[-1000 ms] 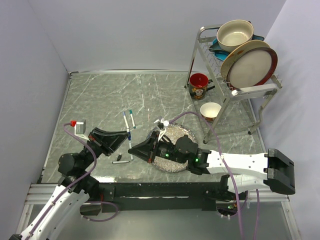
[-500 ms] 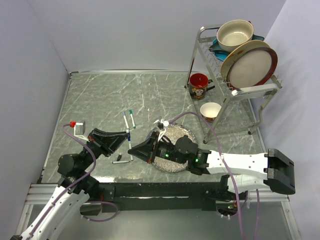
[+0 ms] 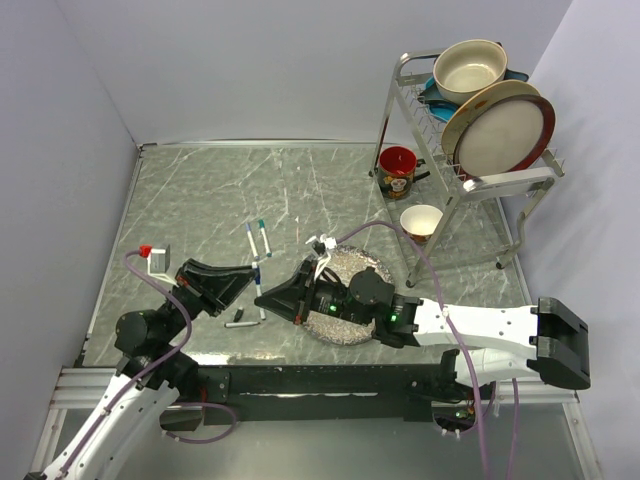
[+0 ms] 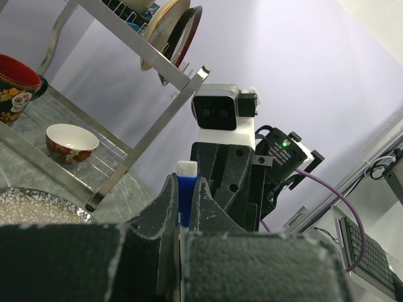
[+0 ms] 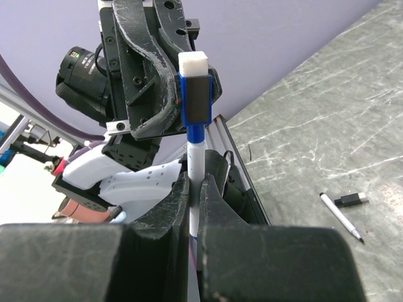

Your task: Insert the pens into the pen caps

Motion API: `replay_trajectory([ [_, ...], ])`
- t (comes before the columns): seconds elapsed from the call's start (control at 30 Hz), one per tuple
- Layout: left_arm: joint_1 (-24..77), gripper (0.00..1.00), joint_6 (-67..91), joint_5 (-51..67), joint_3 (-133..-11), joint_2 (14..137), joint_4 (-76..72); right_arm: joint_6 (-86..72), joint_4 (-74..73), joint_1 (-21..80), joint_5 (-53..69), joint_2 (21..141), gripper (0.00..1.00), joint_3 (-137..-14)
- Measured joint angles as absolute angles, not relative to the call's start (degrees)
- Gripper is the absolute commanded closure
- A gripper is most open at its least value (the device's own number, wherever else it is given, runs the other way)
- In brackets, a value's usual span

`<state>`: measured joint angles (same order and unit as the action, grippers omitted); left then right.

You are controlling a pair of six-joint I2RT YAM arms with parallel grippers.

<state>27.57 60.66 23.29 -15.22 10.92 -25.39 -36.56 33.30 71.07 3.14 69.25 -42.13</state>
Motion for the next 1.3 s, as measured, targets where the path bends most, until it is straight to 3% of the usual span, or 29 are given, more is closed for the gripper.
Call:
replay_trajectory([
  [0.23, 27.5, 0.97, 61.4, 23.9, -12.7, 10.9, -27.2, -34.9, 30.6, 70.1, 4.5, 69.2, 1.0, -42.1],
  [0.3, 27.4, 0.88, 61.8, 24.2, -12.4, 10.9, -27.5, -34.2, 30.0, 69.9, 4.9, 69.1, 1.0, -42.1],
  [0.33, 27.4, 0.76, 61.8, 24.2, -12.4, 10.9, -27.5, -33.8, 29.9, 69.8, 5.2, 68.9, 1.0, -42.1],
  [0.4, 27.4, 0.63, 61.8, 24.3, -12.4, 10.7, -27.3, -33.0, 29.8, 69.7, 5.8, 68.7, 1.0, -42.1],
  [0.43, 27.4, 0.61, 61.7, 24.6, -12.6, 10.6, -26.9, -32.6, 29.9, 69.6, 5.8, 68.6, 1.0, -42.1],
  [0.8, 27.6, 0.54, 61.6, 27.7, -13.3, 11.7, -24.3, -32.0, 33.5, 67.8, 6.5, 68.2, 1.0, -42.1],
  [0.97, 27.6, 0.58, 61.2, 27.8, -13.8, 12.6, -24.1, -32.1, 33.5, 67.8, 7.7, 68.4, 1.0, -42.1],
  [1.03, 27.6, 0.68, 61.1, 27.8, -14.0, 12.6, -24.1, -32.1, 33.5, 67.8, 8.3, 68.6, 1.0, -42.1],
  [1.27, 27.6, 0.91, 60.9, 28.7, -14.2, 12.6, -24.6, -32.2, 33.5, 67.8, 8.7, 68.8, 1.0, -42.1],
  [1.3, 27.6, 0.99, 60.9, 28.8, -14.2, 12.6, -24.8, -32.3, 33.5, 67.8, 8.7, 68.8, 1.0, -42.1],
])
